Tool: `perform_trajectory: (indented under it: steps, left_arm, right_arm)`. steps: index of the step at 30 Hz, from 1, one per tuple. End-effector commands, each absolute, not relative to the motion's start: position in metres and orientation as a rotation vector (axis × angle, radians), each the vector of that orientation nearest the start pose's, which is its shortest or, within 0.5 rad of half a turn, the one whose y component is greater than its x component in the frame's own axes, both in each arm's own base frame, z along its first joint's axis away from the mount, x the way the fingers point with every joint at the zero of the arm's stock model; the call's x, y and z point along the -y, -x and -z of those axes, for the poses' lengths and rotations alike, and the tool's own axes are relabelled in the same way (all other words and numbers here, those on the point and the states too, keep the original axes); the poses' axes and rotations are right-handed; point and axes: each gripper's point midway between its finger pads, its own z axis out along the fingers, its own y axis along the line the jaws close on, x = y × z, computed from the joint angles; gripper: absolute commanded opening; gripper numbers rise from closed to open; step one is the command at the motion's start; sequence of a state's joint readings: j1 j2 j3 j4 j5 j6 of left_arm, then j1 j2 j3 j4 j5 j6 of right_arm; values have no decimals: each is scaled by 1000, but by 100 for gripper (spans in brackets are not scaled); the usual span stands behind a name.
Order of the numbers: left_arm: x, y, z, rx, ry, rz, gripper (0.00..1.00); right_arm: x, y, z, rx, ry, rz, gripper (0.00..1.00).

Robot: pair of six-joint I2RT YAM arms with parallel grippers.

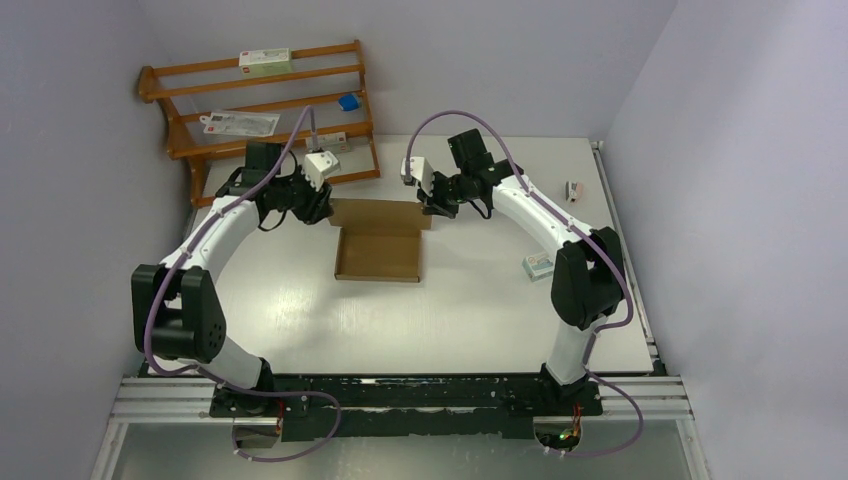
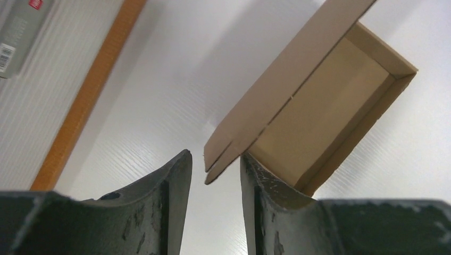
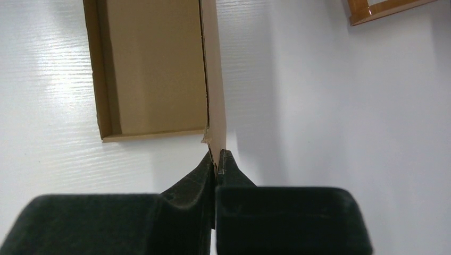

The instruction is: Fold the paper box

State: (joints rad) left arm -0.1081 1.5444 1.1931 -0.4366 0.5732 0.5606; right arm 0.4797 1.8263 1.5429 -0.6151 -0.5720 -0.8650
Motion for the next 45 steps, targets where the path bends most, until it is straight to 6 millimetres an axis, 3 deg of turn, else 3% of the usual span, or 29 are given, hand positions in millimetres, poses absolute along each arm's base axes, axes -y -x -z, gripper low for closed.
perform_trajectory:
  steps: [1,15,18,24,33,41,45]
  left_arm:
    - [122,-387,-160,-1935,-1069,434,43]
    - [132,-387,-151,-1926,-1080,518,29]
    - [130,-387,-145,-1961,-1069,518,22]
    - [131,-387,-155,-1967,-1007,532,8]
    - [132,-384,-167,-2104,-739,523,5]
    - [137,-384,-181,-2166,-468,503,5]
    - [138,-385,-182,-2206,-218,554,5]
  right_arm:
    - [-278,-387,-157,-1663,1638,-521,0]
    - [-282,-386,-157,-1654,1628,-557,0]
    - [-283,-387,-159,-1656,1615,-560,0]
    - [-279,-392,-158,-1723,1537,-531,0]
    - [-280,-407,-166,-1877,1167,-515,0]
    - [-293,-399,-164,-2037,907,-460,0]
    - [-293,-395,-161,-2140,729,-399,0]
